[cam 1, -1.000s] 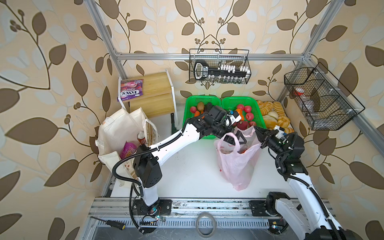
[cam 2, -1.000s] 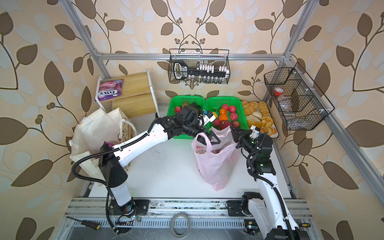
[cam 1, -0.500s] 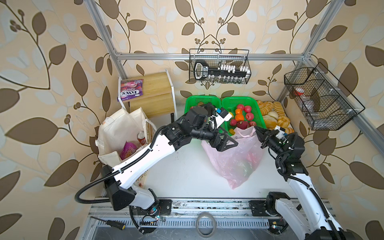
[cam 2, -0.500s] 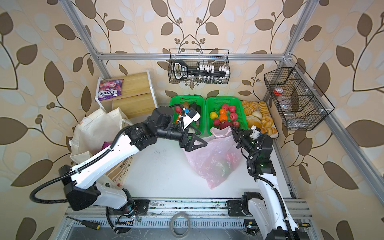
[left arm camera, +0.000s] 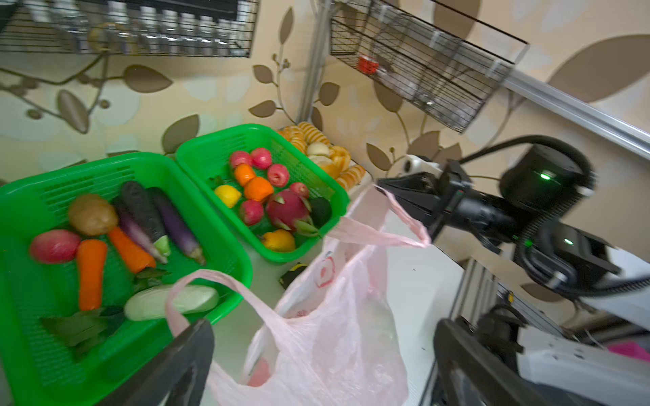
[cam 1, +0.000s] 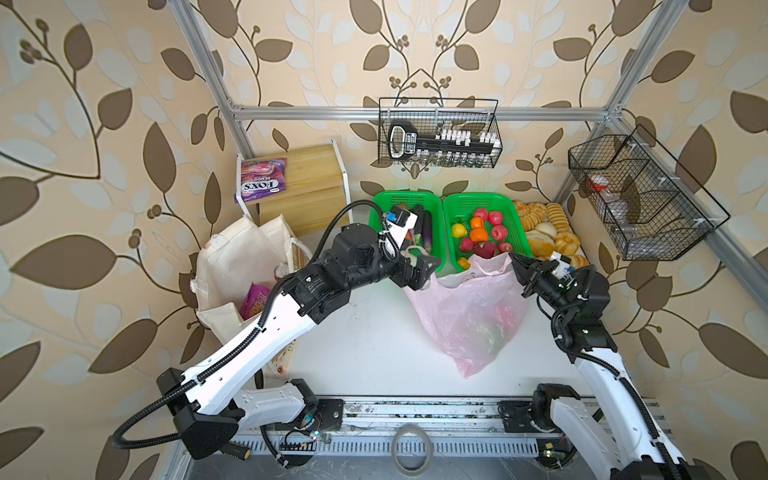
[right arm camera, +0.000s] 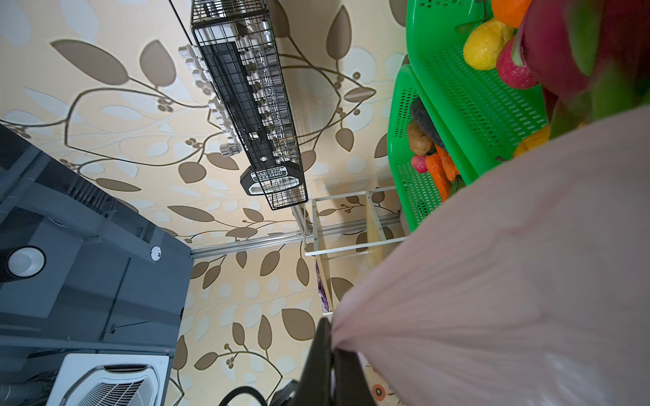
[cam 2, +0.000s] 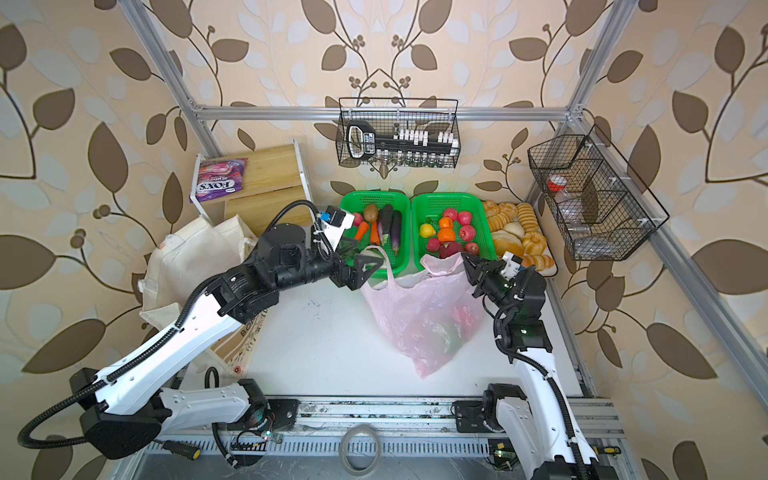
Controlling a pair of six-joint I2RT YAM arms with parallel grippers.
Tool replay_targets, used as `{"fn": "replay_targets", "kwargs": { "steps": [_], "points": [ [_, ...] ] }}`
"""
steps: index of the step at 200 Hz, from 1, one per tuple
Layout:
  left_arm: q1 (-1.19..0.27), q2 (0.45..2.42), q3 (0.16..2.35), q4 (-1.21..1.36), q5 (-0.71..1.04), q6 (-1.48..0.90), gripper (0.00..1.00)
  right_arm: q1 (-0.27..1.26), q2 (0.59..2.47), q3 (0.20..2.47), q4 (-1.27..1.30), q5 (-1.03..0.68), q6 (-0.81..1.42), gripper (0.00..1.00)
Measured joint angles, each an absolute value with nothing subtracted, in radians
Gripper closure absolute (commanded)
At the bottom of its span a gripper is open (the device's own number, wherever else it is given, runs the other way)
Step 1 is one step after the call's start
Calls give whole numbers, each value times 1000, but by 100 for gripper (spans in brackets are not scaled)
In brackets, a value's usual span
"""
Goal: Place the mixed food into the grocery bags and tie them
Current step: 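Withdraw the left gripper back to the vegetable basket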
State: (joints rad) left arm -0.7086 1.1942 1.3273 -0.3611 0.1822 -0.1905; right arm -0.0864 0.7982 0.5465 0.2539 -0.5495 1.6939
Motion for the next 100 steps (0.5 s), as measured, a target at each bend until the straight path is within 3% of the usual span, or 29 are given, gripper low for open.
{"fn": "replay_targets", "kwargs": {
  "steps": [61, 100],
  "points": [
    [-567, 1608, 1499, -371, 105, -334, 17, -86, 793, 546, 255, -550, 1694, 100],
    [-505, 1949, 1750, -392, 33, -362, 24, -86, 794, 546, 254, -550, 1694, 100]
  ]
}}
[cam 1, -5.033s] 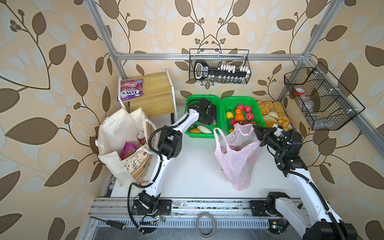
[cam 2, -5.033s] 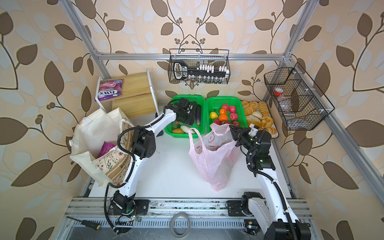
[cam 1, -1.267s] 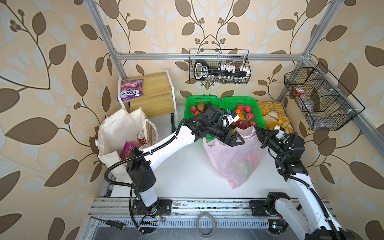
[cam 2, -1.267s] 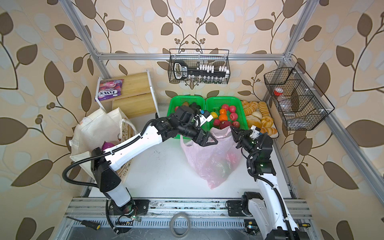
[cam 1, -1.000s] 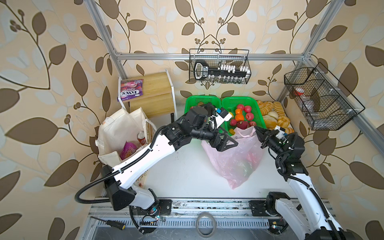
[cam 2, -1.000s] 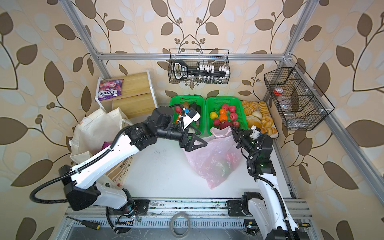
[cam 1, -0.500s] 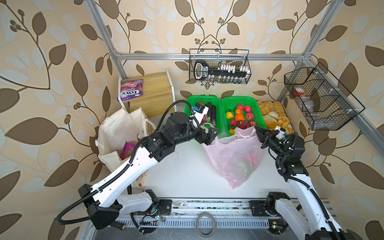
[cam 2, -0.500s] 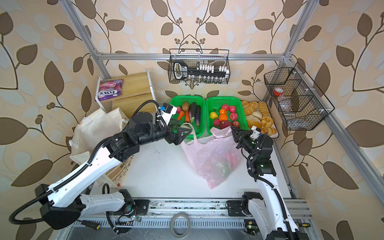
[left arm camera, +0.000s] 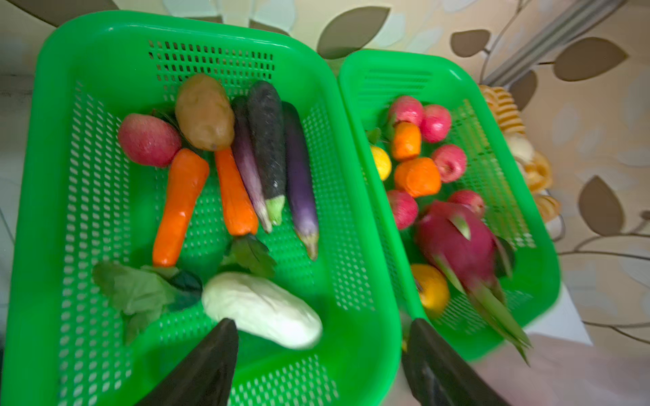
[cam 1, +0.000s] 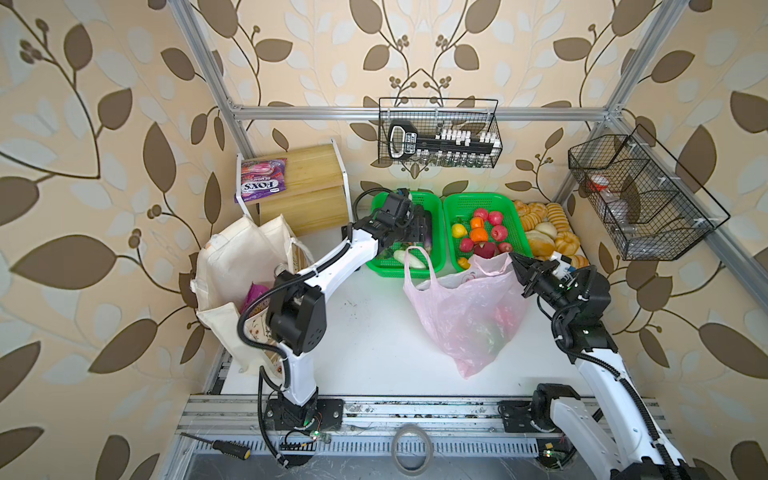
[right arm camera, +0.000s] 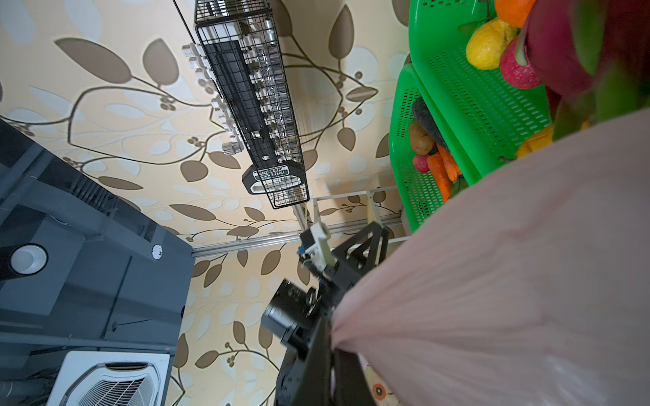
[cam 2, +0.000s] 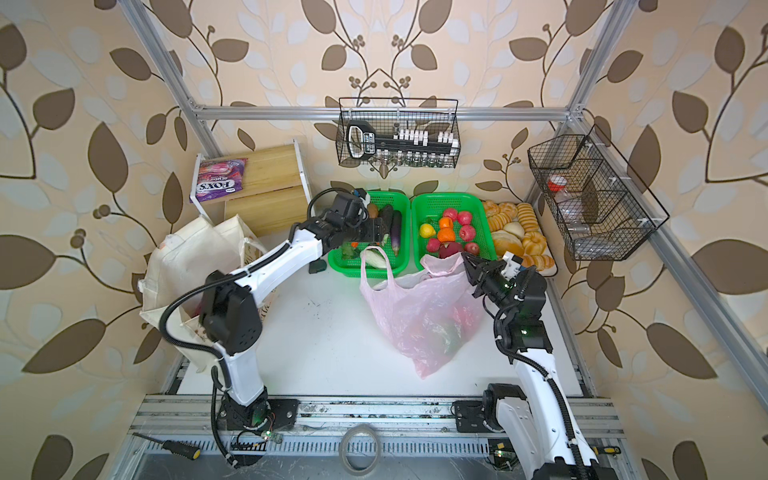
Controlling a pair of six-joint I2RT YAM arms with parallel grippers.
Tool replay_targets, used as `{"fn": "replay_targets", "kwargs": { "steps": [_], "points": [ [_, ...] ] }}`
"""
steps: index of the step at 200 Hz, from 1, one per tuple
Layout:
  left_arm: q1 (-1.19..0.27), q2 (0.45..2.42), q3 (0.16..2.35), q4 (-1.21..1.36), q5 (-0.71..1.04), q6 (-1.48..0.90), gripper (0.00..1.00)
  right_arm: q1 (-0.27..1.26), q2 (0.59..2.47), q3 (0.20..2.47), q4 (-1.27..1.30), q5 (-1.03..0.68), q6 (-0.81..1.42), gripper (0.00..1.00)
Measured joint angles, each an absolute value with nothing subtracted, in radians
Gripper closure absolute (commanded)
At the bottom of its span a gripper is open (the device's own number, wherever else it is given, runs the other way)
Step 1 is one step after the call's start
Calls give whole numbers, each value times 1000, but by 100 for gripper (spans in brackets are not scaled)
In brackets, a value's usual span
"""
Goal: Place the mixed food into the grocery bags and tie them
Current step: 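Withdraw the left gripper back to the vegetable basket, then grasp the brown potato in the basket with the left gripper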
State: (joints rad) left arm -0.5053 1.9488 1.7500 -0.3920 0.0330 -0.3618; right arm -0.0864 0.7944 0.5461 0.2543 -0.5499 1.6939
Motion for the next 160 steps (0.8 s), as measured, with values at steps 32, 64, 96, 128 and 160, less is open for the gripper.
{"fn": "replay_targets", "kwargs": {
  "steps": [32, 64, 96, 128, 160],
  "points": [
    [-462, 2177, 1944, -395, -22, -369, 28, -86, 790, 546, 238, -550, 1690, 100],
    [-428, 2357, 2136, -395, -62, -370, 31, -86, 776, 546, 212, -550, 1682, 100],
    [-403, 2465, 2247, -353, -93, -366, 36, -86, 767, 550, 181, -550, 1671, 100],
    [-390, 2572, 2370, -319, -113, -350, 34, -86, 767, 550, 166, -550, 1668, 100],
    [-384, 2659, 2465, -299, -113, -353, 35, -86, 778, 558, 160, -550, 1663, 100]
  ]
}}
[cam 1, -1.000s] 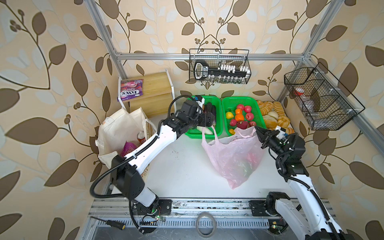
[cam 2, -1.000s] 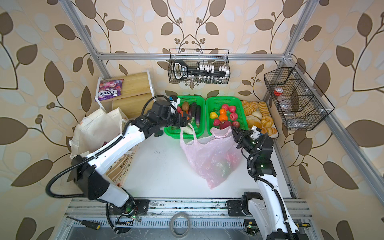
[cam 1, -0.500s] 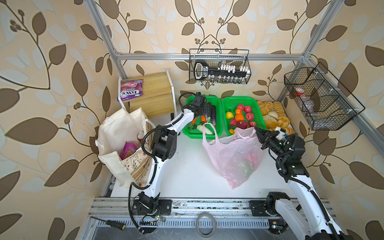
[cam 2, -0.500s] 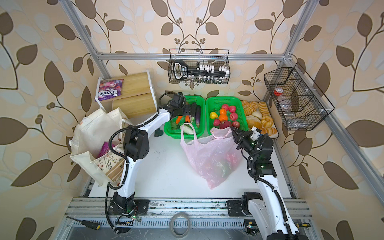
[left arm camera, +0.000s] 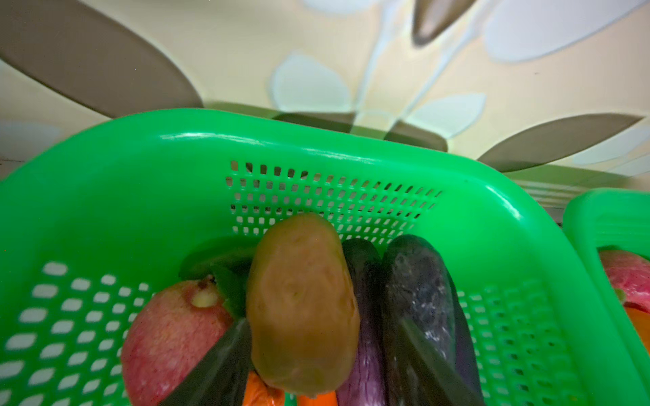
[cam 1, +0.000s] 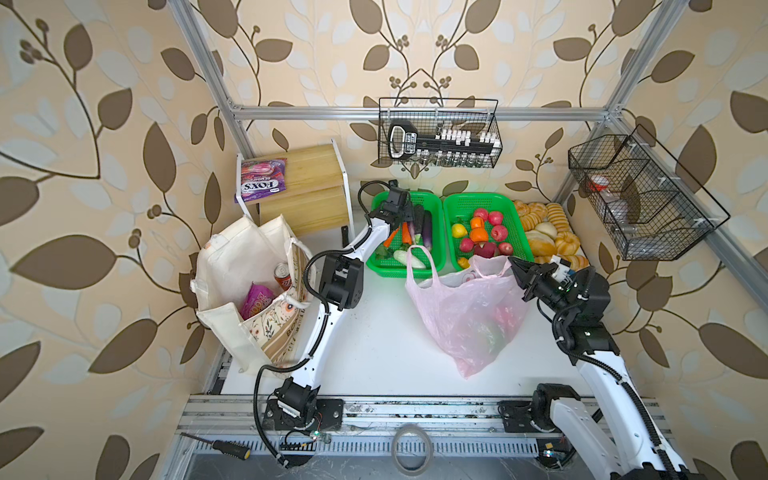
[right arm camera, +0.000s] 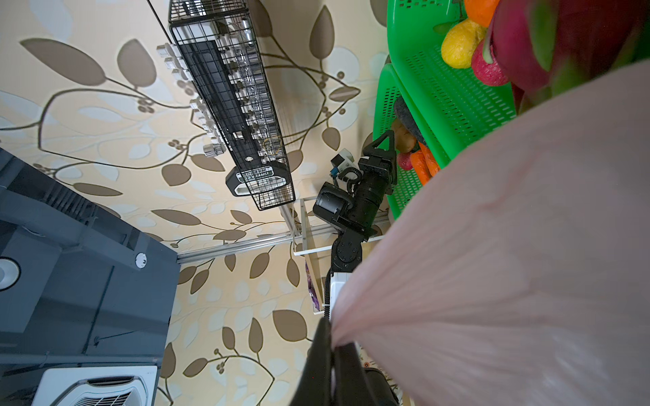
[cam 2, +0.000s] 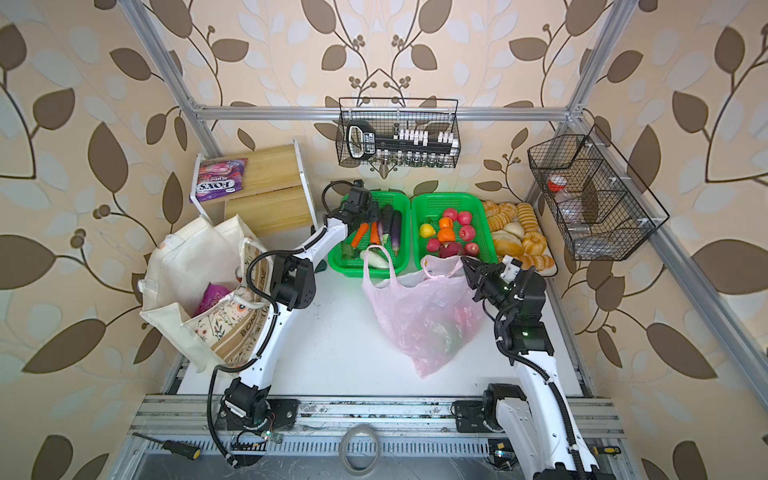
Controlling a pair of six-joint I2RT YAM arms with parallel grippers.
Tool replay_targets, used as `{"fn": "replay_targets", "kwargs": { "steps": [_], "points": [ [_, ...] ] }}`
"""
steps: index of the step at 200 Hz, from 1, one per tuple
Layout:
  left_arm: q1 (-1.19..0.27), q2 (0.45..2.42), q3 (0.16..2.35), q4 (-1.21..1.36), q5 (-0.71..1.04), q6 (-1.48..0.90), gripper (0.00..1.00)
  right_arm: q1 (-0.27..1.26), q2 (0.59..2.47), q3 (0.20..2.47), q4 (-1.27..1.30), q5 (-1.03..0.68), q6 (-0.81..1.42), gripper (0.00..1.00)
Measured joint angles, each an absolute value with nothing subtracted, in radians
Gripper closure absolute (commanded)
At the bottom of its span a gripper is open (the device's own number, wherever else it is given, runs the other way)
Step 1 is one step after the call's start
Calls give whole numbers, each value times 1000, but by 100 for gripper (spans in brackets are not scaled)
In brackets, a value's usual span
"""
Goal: Place the mixed food into the grocery bags and tie them
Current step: 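Grasp the brown potato in the basket with the left gripper, then carry the brown potato into the pink bag and open the left gripper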
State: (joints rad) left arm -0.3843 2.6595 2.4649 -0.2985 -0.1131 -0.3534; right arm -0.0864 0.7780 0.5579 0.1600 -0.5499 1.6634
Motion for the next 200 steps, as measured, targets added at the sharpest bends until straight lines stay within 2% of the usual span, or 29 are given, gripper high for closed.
{"fn": "replay_targets", "kwargs": {
  "steps": [56, 104, 135, 175, 200],
  "points": [
    [-379, 2717, 2466, -262, -107, -376, 32, -86, 792, 562, 160, -550, 1660, 100],
    [-379, 2722, 2466, -246, -91, -374, 51, -86, 793, 563, 160, -550, 1660, 100],
    [-378, 2714, 2460, -235, -54, -366, 53, -86, 791, 563, 158, -550, 1660, 100],
    [-379, 2547, 2312, -237, 10, -341, 53, -88, 784, 565, 143, -550, 1656, 100],
    [-379, 2359, 2191, -230, 67, -334, 53, -88, 790, 565, 142, -550, 1656, 100]
  ]
}}
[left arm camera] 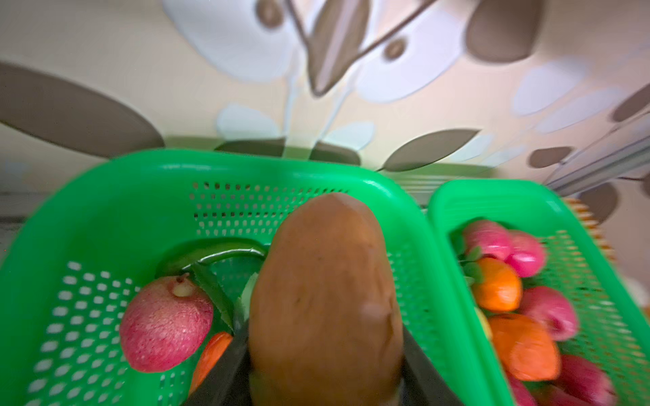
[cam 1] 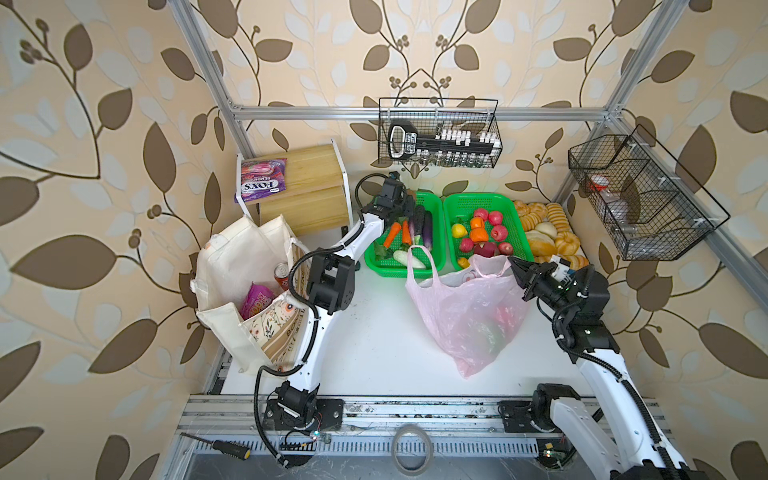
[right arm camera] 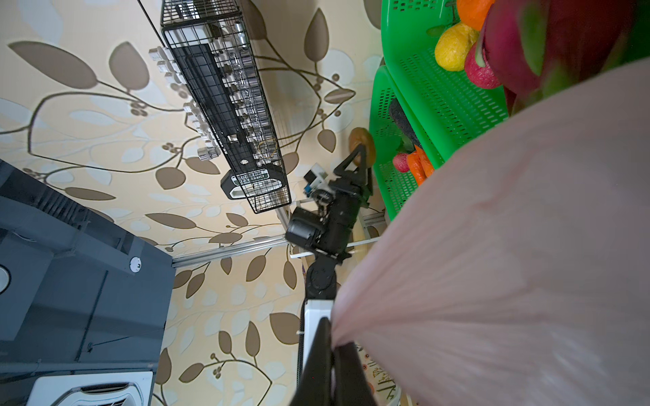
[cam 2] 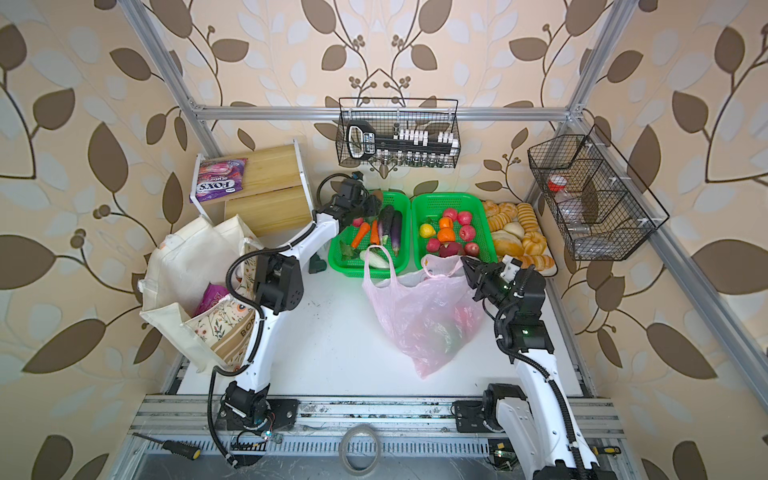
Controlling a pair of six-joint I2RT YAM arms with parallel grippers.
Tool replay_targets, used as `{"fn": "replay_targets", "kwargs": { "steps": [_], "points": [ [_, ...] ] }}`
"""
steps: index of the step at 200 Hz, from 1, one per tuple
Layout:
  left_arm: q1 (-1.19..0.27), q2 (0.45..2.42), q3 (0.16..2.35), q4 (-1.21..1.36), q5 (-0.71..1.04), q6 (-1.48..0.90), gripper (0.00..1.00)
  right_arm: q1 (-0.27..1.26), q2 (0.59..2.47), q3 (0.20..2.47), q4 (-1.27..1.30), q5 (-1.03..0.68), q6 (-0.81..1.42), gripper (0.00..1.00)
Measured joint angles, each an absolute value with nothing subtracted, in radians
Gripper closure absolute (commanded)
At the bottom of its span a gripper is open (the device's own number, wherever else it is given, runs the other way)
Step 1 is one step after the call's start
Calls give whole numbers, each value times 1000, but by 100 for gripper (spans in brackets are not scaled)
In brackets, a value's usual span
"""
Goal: Place the mixed food into the grocery bags and tie them
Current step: 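Carry the brown potato into the pink bag and open the left gripper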
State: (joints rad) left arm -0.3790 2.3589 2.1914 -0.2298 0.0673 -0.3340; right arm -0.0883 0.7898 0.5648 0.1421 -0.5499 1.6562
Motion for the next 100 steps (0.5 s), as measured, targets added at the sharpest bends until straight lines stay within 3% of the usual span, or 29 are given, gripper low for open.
{"fn": "replay_targets", "kwargs": {
  "steps": [56, 100],
  "points": [
    [-380, 1954, 1868, -189, 286, -314, 54, -88, 802, 581, 146, -550, 1657, 100],
    [-380, 1860, 1697, -251, 496, -281, 55, -88, 786, 592, 145, -550, 1657, 100]
  ]
}}
